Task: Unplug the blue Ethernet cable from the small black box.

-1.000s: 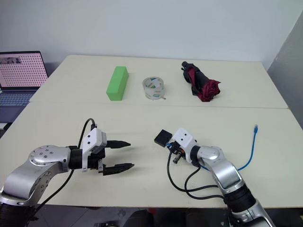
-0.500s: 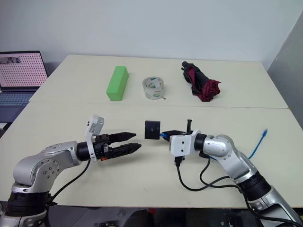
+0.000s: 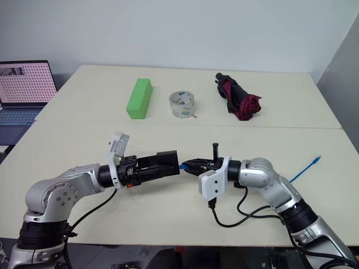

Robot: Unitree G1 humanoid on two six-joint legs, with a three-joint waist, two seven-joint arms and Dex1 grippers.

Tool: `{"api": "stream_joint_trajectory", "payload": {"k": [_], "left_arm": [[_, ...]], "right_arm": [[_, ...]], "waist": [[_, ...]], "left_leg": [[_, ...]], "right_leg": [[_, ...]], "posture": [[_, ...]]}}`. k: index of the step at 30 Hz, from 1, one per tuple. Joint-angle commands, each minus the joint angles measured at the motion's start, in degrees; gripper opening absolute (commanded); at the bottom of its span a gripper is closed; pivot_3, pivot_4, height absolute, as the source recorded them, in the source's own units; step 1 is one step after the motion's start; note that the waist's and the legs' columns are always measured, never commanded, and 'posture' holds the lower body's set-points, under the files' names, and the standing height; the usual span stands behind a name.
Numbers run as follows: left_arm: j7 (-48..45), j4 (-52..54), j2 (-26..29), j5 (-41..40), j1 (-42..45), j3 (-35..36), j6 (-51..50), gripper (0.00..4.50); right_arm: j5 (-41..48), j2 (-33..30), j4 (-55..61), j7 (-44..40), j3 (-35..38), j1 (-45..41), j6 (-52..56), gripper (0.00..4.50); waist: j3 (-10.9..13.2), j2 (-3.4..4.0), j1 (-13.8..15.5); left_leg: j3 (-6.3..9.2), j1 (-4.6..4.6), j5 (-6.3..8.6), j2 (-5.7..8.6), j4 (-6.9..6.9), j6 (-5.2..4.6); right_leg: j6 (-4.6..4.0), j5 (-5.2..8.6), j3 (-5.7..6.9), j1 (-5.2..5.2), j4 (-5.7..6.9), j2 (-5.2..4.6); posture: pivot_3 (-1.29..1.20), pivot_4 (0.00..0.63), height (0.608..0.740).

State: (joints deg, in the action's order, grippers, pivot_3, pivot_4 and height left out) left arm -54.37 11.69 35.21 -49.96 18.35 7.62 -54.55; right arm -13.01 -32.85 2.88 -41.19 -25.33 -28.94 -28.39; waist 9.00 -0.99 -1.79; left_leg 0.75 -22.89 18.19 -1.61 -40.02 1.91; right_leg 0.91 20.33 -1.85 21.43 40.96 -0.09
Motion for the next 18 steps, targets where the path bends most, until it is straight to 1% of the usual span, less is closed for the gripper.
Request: {"api": "stream_joint_trajectory", "payload": {"k": [1,3,5,8,14,15,18], "left_arm": [[-1.0,0.21,0.39,-1.47,0.82,0.76,0.16,2.51],[-1.3,0.07,0.62,-1.37,0.71,0.61,0.24,2.0],[-1.51,0.04,0.73,-1.35,0.66,0.47,0.24,1.61],[-2.11,0.18,0.87,-1.12,0.57,0.06,0.3,0.81],[-2.33,0.23,1.07,-0.84,0.48,-0.45,0.54,0.78],[-2.41,0.15,1.11,-0.73,0.49,-0.51,0.62,0.78],[-2.92,-0.1,1.3,-0.47,0.65,-0.75,0.84,0.78]], "right_arm": [[-0.13,0.09,0.89,0.08,2.02,-1.2,-1.39,0.15],[-0.28,0.1,0.79,0.15,2.03,-1.17,-1.68,0.15],[-0.37,0.14,0.71,0.17,2.04,-1.09,-1.85,0.15],[-0.74,0.27,0.48,0.19,1.98,-1.1,-2.45,0.15],[-1.8,0.17,0.17,-0.68,1.1,-1.57,-4.42,0.15],[-1.61,0.08,0.11,-1.0,1.06,-1.51,-4.43,0.86],[-0.93,-1.01,0.47,-2.65,1.28,-1.34,-4.4,1.59]], "waist": [[0.0,0.0,0.0],[0.0,0.0,0.0],[0.0,0.0,0.0],[0.0,0.0,0.0],[0.0,0.0,0.0],[0.0,0.0,0.0],[0.0,0.0,0.02]], "left_leg": [[0.0,0.0,0.0,0.0,0.0,0.0],[0.0,0.0,0.0,0.0,0.0,0.0],[0.0,0.0,0.0,0.0,0.0,0.0],[0.0,0.0,0.0,0.0,0.0,0.0],[0.0,0.0,0.0,0.0,0.0,0.0],[0.0,0.0,0.0,0.0,0.0,0.0],[0.0,0.0,0.0,0.0,0.0,0.0]], "right_leg": [[0.0,0.0,0.0,0.0,0.0,0.0],[0.0,0.0,0.0,0.0,0.0,0.0],[0.0,0.0,0.0,0.0,0.0,0.0],[0.0,0.0,0.0,0.0,0.0,0.0],[0.0,0.0,0.0,0.0,0.0,0.0],[0.0,0.0,-0.01,0.0,0.0,0.0],[0.0,0.0,0.0,0.0,0.0,0.0]], "posture": [[0.0,0.15,0.74],[0.0,0.15,0.74],[0.0,0.15,0.74],[0.0,0.15,0.74],[0.0,0.15,0.74],[0.0,0.15,0.74],[0.0,0.15,0.74]]}}
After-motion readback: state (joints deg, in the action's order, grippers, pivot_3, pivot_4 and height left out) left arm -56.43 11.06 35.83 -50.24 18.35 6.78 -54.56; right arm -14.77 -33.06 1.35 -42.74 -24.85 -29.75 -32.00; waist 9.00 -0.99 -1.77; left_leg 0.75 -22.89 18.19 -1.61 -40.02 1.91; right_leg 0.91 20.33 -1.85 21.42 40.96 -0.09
